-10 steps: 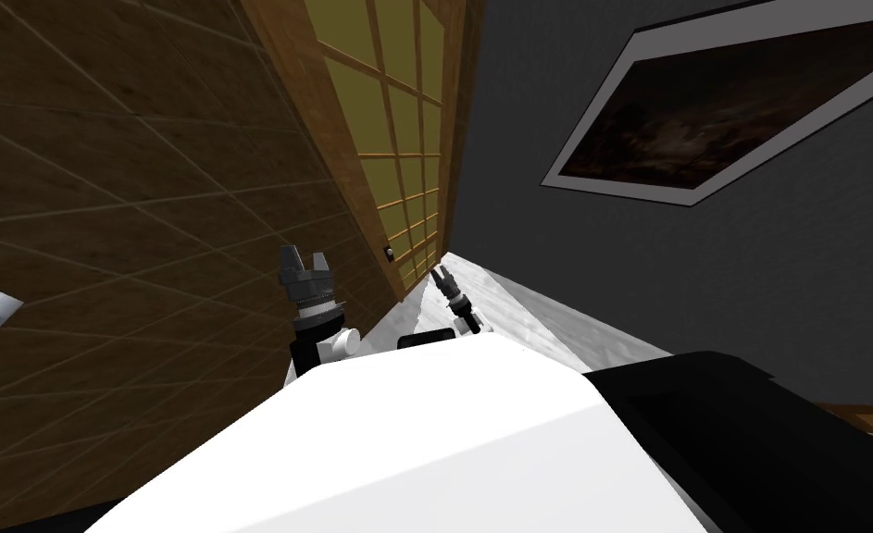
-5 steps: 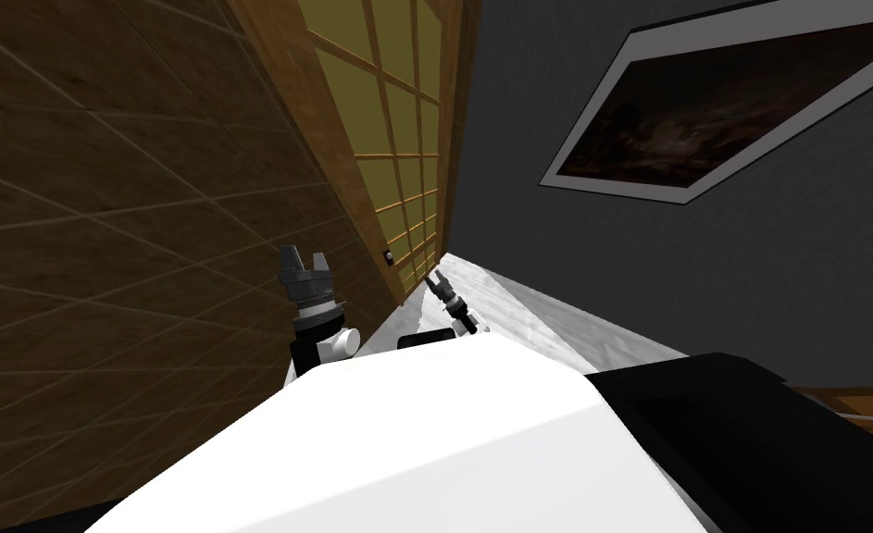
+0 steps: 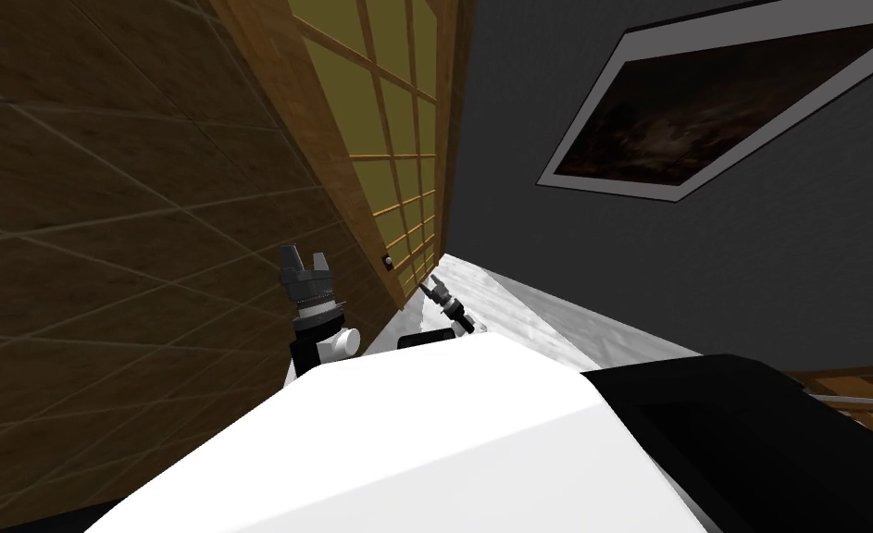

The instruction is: Pull the door open

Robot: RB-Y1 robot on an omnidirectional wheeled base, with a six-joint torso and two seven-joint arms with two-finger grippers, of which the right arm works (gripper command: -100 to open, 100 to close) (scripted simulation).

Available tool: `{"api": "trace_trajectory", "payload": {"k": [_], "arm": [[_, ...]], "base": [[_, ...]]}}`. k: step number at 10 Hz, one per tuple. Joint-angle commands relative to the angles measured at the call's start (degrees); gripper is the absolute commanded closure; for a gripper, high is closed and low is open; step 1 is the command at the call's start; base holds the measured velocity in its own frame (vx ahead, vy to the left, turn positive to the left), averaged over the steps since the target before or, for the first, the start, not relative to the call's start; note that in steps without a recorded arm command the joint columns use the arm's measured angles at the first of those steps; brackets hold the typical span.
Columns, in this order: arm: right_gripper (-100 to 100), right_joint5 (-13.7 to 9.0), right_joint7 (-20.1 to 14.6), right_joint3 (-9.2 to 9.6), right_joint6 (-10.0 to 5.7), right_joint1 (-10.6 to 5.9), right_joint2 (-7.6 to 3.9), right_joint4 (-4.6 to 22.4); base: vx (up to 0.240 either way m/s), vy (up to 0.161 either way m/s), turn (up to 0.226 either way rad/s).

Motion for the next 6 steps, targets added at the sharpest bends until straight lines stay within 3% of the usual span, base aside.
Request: {"api": "trace_trajectory", "payload": {"k": [1, 6], "arm": [[-100, 0.98, 1.99, 0.87, -0.77, -0.86, -0.16, 2.55], [-100, 2.72, 5.33, 2.31, -2.24, -3.0, -0.49, 7.8]], "base": [[0.126, 0.113, -0.113], [0.066, 0.06, -0.054]]}}
